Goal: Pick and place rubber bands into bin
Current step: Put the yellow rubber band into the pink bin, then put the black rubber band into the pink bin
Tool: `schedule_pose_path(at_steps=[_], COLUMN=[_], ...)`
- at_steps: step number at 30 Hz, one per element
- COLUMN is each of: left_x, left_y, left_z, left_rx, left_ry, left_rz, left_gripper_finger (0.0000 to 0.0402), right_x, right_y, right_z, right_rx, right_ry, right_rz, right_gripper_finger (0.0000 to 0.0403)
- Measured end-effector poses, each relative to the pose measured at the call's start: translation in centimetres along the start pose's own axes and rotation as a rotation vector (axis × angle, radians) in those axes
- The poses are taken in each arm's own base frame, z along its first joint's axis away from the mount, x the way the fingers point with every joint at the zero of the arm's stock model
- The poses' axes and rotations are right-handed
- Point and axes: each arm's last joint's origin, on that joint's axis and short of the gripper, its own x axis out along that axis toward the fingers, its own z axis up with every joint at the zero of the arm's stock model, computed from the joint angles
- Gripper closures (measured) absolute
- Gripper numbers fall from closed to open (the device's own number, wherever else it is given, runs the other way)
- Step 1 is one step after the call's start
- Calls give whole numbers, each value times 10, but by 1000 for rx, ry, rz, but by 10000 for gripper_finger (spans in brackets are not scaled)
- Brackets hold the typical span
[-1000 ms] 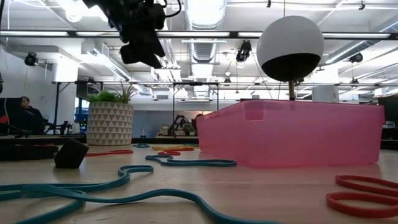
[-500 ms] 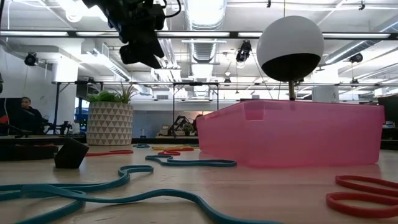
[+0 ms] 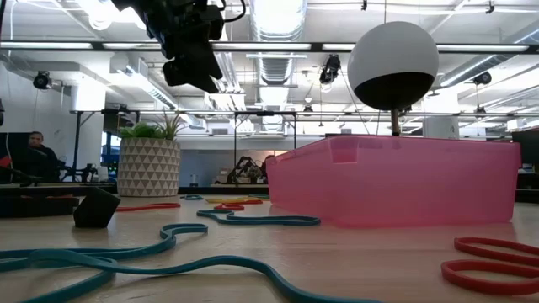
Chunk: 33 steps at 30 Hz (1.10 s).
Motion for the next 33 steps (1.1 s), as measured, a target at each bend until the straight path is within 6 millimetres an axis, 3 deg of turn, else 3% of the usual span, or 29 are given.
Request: schedule_pose_path(at_steps=[4,9,14,17,22,24,28,33], left_x=[0,0,0,0,0,0,0,1], left_y=[0,0,0,0,0,0,0,2], left_z=[1,1,1,2,3,2,0,-6], left_rx=[0,1,20,27,28,27,24,21], left_ry=[-5,-12,-13,-15,-26,-24,2,49], left_rz=[0,-2,-3,-3,-7,-7,0,12], left_gripper_finger=[212,212,212,212,212,212,212,212], right_x=[-22,-74,-126,-145,-150,-144,-135,-127], right_y=[22,48,65,83,106,107,111,123], right_z=[-5,-1,21,52,109,122,129,128], right_rx=[0,28,33,-16,-107,-118,-197,-236], right_ry=[-68,-329,-565,-629,-610,-562,-506,-473], right_rz=[149,336,351,363,307,218,64,22], right_gripper_finger=[395,395,395,395,394,392,371,313])
